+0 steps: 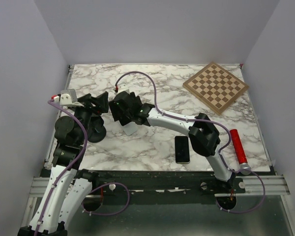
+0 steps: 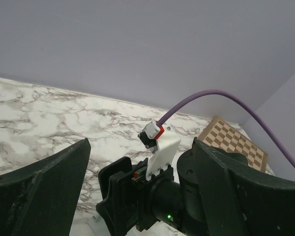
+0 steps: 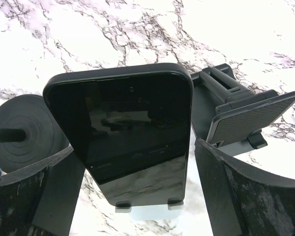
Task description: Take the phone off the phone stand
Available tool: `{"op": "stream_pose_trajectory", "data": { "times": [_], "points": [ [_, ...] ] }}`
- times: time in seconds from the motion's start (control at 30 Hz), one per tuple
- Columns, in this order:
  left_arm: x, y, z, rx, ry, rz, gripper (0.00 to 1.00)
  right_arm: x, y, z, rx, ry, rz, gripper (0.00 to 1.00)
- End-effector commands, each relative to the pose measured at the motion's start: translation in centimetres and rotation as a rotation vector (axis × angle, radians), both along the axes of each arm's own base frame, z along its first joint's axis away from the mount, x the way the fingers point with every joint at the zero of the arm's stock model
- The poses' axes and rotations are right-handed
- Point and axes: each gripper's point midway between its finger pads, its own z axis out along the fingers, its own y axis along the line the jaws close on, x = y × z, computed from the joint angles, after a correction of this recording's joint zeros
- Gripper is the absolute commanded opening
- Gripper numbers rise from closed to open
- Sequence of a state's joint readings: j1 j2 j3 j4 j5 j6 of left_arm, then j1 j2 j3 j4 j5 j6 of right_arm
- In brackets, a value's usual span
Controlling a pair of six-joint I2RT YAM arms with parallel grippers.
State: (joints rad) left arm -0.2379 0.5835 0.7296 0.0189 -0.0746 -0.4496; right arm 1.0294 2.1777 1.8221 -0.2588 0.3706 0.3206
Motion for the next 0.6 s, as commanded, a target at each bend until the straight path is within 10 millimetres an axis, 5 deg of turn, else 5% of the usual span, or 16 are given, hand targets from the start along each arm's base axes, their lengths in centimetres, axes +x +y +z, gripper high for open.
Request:
{"op": "stream_pose_trajectory", "data": {
  "times": [0.0,0.3,0.57],
  "points": [
    [-0.5,0.7,1.8,0.005,-0.041,0.036,0.93,0.3,0.0,-0.1,-0.035,-0.021,-0.023,0.93],
    [-0.6,1.4,1.9,0.007,-0.044,0.069,0.93,0.1,0.1,-0.6,-0.028,-0.011,-0.018,0.8],
    [-0.5,1.3,1.8,0.007,-0.043,0.067,0.93,-0.1,0.3,1.4,0.009,-0.03,-0.012,0.69]
  ]
}}
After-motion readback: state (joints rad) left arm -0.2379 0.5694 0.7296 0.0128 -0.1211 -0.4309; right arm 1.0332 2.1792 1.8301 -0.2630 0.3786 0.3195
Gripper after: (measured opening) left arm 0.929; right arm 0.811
